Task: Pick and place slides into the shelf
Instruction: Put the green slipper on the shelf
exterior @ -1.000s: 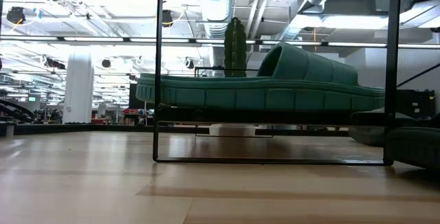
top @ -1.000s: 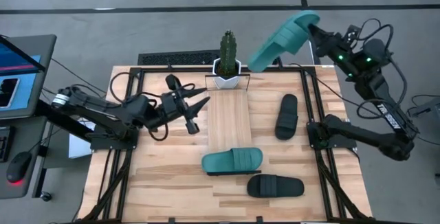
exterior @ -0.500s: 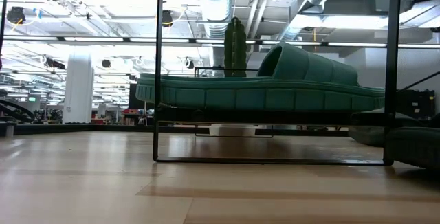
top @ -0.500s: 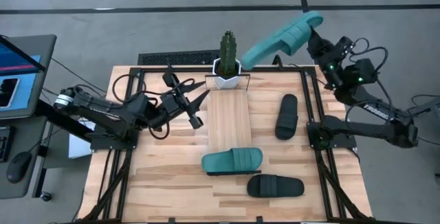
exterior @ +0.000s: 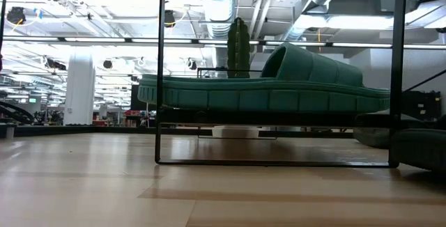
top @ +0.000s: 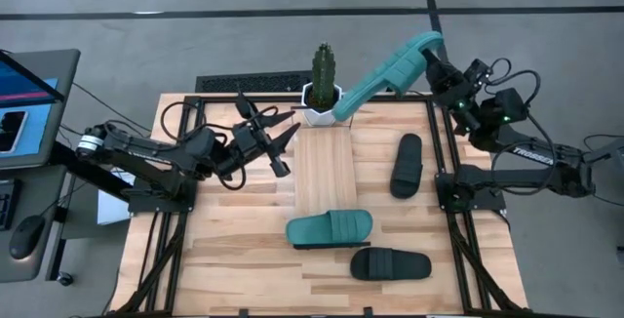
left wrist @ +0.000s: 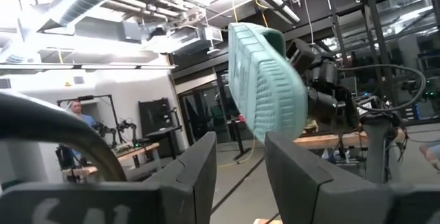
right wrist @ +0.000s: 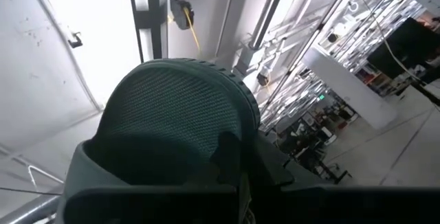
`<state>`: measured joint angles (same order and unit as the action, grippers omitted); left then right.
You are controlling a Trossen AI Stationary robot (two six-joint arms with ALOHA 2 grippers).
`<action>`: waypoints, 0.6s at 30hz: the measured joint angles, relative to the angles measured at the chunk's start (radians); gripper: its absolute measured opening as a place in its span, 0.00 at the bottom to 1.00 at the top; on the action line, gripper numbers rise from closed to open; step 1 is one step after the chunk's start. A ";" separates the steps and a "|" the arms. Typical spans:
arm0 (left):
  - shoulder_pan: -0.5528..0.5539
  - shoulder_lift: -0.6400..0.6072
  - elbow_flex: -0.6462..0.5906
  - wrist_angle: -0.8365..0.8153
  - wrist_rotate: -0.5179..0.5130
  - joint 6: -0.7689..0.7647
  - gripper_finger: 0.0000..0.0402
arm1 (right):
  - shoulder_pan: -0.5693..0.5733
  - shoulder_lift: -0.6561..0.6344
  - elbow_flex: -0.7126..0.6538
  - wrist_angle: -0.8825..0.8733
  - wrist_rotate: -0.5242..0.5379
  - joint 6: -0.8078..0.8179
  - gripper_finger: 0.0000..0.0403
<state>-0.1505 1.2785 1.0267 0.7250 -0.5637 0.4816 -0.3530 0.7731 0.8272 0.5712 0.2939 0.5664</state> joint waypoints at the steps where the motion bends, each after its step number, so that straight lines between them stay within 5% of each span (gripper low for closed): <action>1: 0.000 0.000 0.000 0.000 0.011 0.000 0.28 | 0.000 0.000 0.000 0.001 0.000 0.000 0.00; 18: 0.017 0.161 0.070 0.054 0.080 0.010 0.44 | 0.007 0.066 0.000 0.056 -0.009 0.009 0.00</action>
<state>-0.1337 1.4395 1.0965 0.7793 -0.4835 0.4918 -0.3460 0.8387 0.8276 0.6267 0.2852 0.5755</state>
